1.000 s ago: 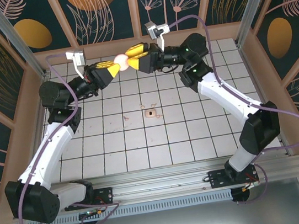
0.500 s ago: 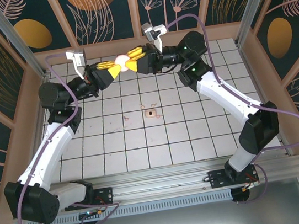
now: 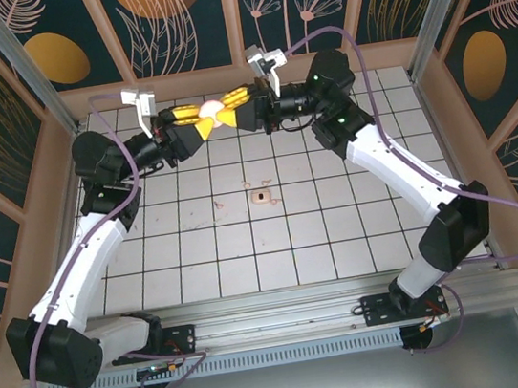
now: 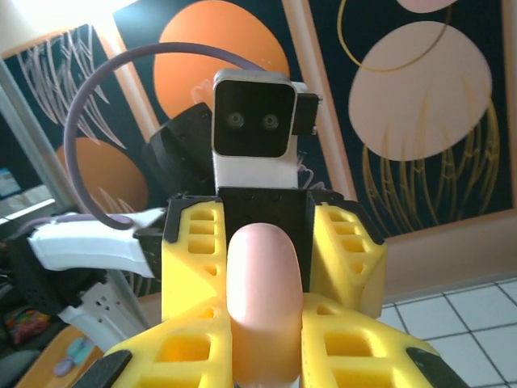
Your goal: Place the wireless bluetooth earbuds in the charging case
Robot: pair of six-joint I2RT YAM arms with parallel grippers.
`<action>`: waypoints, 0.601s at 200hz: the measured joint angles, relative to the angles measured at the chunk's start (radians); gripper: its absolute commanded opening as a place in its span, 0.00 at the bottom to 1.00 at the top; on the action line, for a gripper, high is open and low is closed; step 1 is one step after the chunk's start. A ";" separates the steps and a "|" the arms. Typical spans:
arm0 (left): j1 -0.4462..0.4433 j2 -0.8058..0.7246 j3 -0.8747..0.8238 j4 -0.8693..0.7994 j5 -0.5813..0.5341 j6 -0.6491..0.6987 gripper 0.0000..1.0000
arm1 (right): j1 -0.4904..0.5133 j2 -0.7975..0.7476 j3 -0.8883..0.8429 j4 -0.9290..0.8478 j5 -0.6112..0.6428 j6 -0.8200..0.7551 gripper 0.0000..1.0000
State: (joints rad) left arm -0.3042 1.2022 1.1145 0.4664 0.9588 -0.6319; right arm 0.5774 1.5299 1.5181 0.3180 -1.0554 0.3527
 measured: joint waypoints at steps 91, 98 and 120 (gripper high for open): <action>0.000 -0.026 0.017 -0.500 -0.151 0.698 0.61 | -0.038 -0.035 -0.060 -0.309 0.122 -0.340 0.16; 0.000 -0.026 0.017 -0.525 -0.170 0.745 0.61 | -0.051 -0.035 -0.071 -0.317 0.123 -0.349 0.16; 0.000 -0.026 0.017 -0.581 -0.219 0.866 0.60 | -0.087 -0.035 -0.092 -0.363 0.139 -0.400 0.16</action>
State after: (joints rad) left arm -0.3042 1.1759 1.1313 -0.1150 0.7403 0.2344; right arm 0.4900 1.4948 1.4265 -0.0452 -0.9165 -0.0471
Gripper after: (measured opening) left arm 0.601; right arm 0.186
